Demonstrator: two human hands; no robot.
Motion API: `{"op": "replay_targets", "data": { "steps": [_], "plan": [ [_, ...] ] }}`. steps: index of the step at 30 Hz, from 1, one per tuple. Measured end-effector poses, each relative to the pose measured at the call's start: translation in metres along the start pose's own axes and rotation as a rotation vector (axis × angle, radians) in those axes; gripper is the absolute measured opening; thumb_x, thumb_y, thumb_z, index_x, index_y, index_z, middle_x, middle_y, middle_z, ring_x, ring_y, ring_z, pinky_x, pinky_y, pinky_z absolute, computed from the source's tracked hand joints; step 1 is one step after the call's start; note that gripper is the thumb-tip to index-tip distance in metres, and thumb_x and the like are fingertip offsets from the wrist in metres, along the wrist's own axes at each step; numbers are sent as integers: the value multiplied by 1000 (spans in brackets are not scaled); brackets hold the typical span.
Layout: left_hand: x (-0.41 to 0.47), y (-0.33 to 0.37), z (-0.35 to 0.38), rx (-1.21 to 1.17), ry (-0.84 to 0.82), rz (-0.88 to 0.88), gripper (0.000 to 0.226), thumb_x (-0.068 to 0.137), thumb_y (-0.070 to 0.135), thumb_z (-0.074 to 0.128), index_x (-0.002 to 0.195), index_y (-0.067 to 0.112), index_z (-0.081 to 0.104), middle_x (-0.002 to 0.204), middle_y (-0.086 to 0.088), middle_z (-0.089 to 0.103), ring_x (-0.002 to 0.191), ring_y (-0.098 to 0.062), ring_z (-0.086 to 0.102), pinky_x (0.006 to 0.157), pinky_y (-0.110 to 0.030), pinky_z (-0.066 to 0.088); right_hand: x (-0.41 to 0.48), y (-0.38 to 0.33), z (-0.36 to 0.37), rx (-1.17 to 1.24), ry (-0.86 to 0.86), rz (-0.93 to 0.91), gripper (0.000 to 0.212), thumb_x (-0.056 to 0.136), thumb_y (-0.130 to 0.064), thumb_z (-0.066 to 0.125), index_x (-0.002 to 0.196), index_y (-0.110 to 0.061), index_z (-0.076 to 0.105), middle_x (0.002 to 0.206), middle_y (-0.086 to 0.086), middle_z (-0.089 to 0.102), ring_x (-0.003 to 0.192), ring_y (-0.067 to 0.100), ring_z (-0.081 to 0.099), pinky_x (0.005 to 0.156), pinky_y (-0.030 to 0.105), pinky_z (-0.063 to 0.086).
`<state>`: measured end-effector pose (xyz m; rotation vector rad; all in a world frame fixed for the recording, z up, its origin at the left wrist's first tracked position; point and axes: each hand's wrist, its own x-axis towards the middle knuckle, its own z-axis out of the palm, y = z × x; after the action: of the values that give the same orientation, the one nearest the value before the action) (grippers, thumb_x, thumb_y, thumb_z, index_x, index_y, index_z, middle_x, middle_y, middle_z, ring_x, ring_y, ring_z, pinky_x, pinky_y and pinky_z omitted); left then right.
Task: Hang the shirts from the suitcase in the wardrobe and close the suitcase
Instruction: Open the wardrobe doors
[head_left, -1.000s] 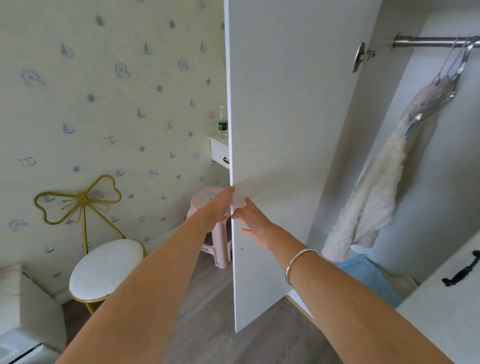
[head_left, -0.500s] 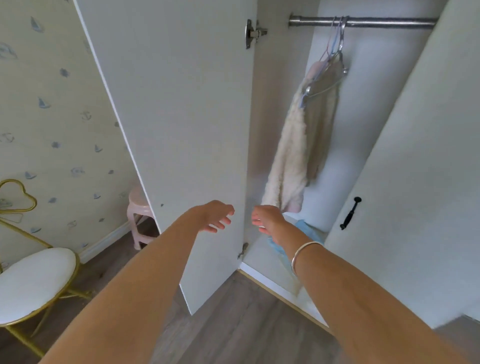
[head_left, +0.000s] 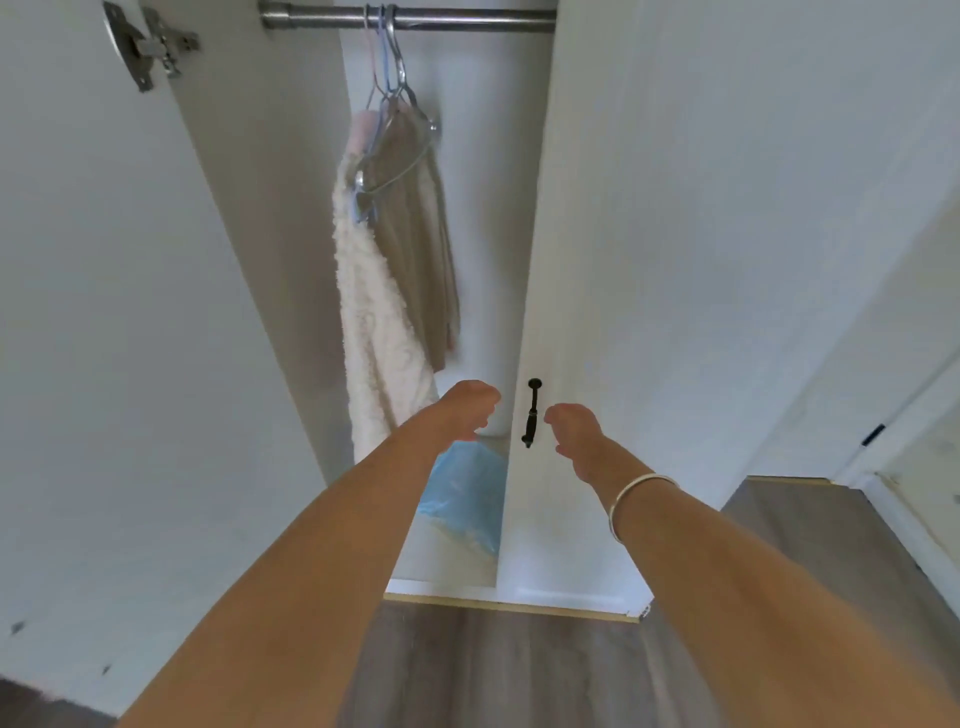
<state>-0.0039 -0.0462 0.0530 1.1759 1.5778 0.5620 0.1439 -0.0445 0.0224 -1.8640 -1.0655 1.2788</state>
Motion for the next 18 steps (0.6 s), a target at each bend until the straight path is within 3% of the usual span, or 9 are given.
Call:
{"op": "replay_targets", "data": {
  "steps": [3, 5, 7, 9, 11, 13, 15, 16, 18],
  "plan": [
    [33, 18, -7, 5, -43, 52, 15, 96, 23, 34, 102, 19, 47, 103, -3, 44, 94, -20, 43, 84, -30, 42, 17, -7, 7, 67, 17, 46, 13, 94, -3, 41, 89, -8, 51, 82, 6, 43, 86, 22, 40, 84, 36, 38],
    [52, 29, -12, -3, -98, 97, 19, 99, 25, 29, 104, 21, 46, 95, 3, 44, 98, -17, 40, 90, -32, 38, 27, -8, 16, 81, 20, 42, 29, 97, -7, 39, 123, -4, 52, 105, 6, 41, 99, 19, 36, 101, 38, 38],
    [62, 41, -15, 9, -147, 151, 26, 102, 26, 23, 87, 28, 44, 84, 13, 40, 97, -13, 38, 91, -30, 34, 31, -11, 25, 58, 22, 62, 39, 98, -6, 36, 135, 2, 46, 108, 6, 40, 99, 19, 38, 106, 38, 37],
    [67, 48, -14, 15, -211, 192, 28, 103, 27, 21, 83, 32, 41, 82, 19, 39, 92, -9, 40, 90, -29, 31, 30, -13, 34, 36, 11, 81, 33, 96, -1, 34, 122, -2, 54, 98, 7, 45, 86, 21, 46, 89, 34, 47],
    [74, 48, -12, 8, -260, 198, 22, 101, 27, 23, 92, 31, 43, 84, 15, 40, 88, -10, 38, 83, -29, 33, 29, -12, 39, -3, 24, 99, 25, 91, 2, 31, 94, -14, 50, 90, 8, 44, 82, 24, 56, 63, 23, 40],
    [77, 47, -14, 16, -279, 210, 15, 97, 22, 26, 98, 26, 40, 88, 10, 38, 86, -12, 35, 71, -26, 33, 28, -7, 40, -2, 32, 95, 25, 85, 6, 26, 83, -13, 42, 90, 9, 44, 90, 29, 60, 63, 23, 40],
    [74, 47, -19, 21, -308, 192, 14, 94, 17, 28, 101, 22, 40, 91, 6, 39, 89, -13, 36, 74, -30, 35, 24, -3, 41, 16, 39, 81, 26, 84, 7, 28, 94, -11, 45, 92, 13, 50, 90, 27, 59, 82, 32, 50],
    [73, 48, -22, 34, -322, 181, 15, 93, 17, 30, 103, 20, 41, 98, 4, 41, 96, -16, 37, 81, -32, 35, 17, -4, 42, 19, 45, 81, 29, 86, 5, 30, 105, -11, 46, 99, 16, 54, 92, 26, 58, 81, 30, 50],
    [66, 47, -24, 83, -342, 188, 16, 92, 19, 34, 106, 16, 42, 115, -2, 43, 110, -19, 39, 93, -35, 33, 1, 0, 46, -5, 48, 80, 39, 91, 2, 37, 127, -9, 41, 116, 17, 54, 96, 26, 54, 64, 20, 42]
  ]
}}
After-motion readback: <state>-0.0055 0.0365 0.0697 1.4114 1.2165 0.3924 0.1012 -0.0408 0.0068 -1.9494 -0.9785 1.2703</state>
